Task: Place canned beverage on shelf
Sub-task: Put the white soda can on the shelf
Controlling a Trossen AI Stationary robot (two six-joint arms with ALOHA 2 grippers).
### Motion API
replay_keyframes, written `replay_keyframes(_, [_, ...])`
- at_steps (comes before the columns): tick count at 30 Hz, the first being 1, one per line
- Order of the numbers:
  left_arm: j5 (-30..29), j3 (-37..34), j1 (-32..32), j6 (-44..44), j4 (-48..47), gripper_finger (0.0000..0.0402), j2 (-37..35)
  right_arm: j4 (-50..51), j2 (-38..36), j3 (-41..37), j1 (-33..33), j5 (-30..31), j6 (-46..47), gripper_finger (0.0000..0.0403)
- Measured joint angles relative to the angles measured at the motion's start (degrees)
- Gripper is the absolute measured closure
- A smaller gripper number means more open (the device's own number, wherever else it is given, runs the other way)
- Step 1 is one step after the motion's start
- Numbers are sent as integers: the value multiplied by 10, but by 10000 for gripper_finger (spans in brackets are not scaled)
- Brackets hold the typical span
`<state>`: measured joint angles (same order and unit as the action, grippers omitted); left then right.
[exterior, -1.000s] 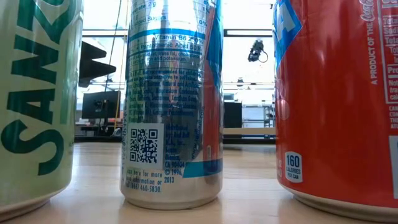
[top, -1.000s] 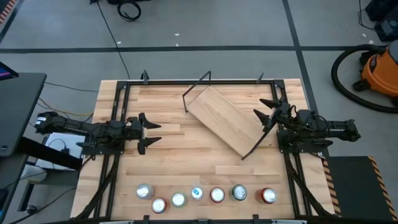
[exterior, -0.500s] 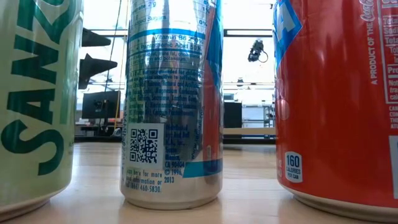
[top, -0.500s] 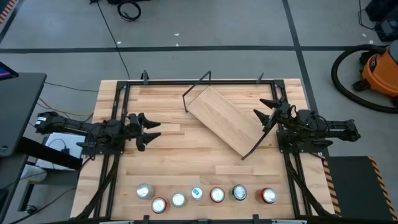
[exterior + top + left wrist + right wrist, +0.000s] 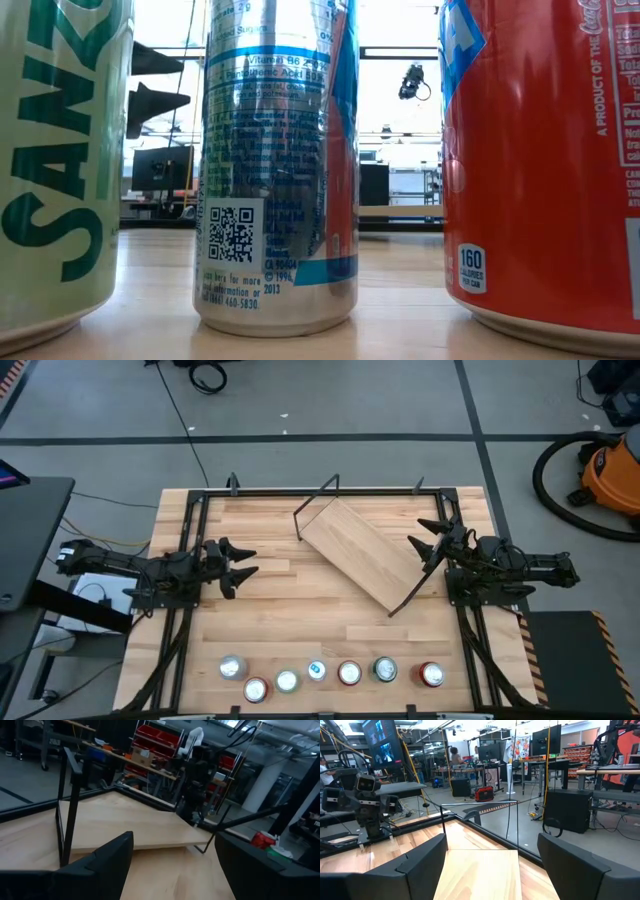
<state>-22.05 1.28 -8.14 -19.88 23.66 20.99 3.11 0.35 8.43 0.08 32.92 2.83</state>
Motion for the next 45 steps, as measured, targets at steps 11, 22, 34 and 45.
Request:
replay_keyframes(11, [26, 1, 0, -18, 5, 111, 0, -35, 0, 0, 0, 0, 64, 80])
replay_keyframes(22, [86, 182, -15, -7, -295, 111, 40, -138, 0, 0, 0, 0, 50, 80])
replay_keyframes(34, [100, 262, -100, 5, -348, 111, 170, -123, 8, 0, 0, -91, 80, 80])
replay_keyframes(45, [99, 330, -171, -1, -358, 111, 272, -144, 71, 0, 6, -133, 127, 80])
